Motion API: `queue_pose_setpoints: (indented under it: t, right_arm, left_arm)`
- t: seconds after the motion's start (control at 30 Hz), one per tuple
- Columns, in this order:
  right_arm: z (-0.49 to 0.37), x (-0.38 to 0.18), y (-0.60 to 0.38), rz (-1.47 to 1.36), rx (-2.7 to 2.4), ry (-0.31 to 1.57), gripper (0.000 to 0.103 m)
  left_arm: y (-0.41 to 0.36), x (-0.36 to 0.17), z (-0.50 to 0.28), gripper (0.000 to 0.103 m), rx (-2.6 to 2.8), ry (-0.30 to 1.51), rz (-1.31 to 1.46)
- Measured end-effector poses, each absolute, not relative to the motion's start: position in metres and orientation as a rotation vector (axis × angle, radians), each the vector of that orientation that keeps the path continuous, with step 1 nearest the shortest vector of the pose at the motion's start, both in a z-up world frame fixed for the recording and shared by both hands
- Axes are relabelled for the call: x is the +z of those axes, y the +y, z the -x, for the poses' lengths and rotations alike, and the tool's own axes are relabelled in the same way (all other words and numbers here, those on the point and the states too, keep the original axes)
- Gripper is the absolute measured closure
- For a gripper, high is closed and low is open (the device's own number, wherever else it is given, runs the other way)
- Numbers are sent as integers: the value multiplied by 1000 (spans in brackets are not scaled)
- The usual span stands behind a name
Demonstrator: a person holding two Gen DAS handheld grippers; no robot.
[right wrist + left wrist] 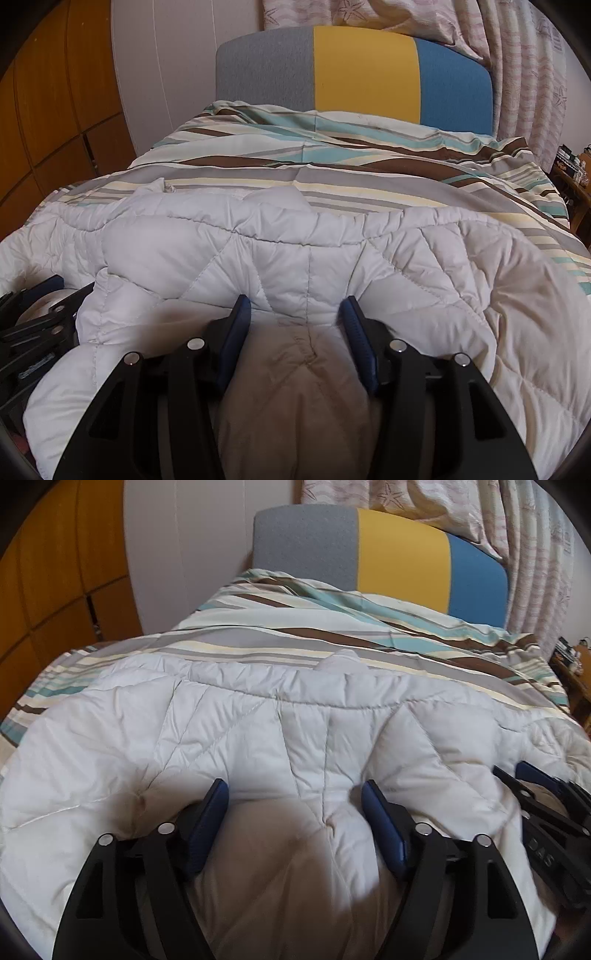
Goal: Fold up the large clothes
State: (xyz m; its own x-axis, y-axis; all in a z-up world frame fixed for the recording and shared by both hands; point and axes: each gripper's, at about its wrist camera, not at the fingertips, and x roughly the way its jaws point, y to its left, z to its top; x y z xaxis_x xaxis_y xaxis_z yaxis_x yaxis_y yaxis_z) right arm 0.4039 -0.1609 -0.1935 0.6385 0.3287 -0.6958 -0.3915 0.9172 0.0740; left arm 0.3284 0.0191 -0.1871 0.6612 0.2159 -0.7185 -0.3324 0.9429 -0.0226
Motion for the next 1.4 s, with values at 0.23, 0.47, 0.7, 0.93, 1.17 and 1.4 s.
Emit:
queue_pose_setpoints:
  t: [0.23, 0.47, 0.7, 0.93, 1.17, 1.4]
  right_arm:
    - [-379, -150, -199, 48, 440, 704, 49]
    - [-397, -164, -235, 39, 318, 761, 49]
    - [-403, -194, -228, 90, 268, 782, 45]
    - [-412, -202, -225, 78, 267, 793, 43]
    - [-413, -203, -223, 91, 260, 786, 43]
    - [-411, -202, -222, 99, 254, 779, 43]
  left_arm:
    - [46, -147, -301, 15, 327, 780, 189]
    - [78, -162, -316, 15, 467, 836, 97]
    - [79, -192, -320, 3, 451, 806, 39]
    - [92, -201, -328, 3, 412, 818, 107]
    - [79, -188, -310, 3, 447, 829, 80]
    - [20, -143, -254, 3, 412, 650, 185]
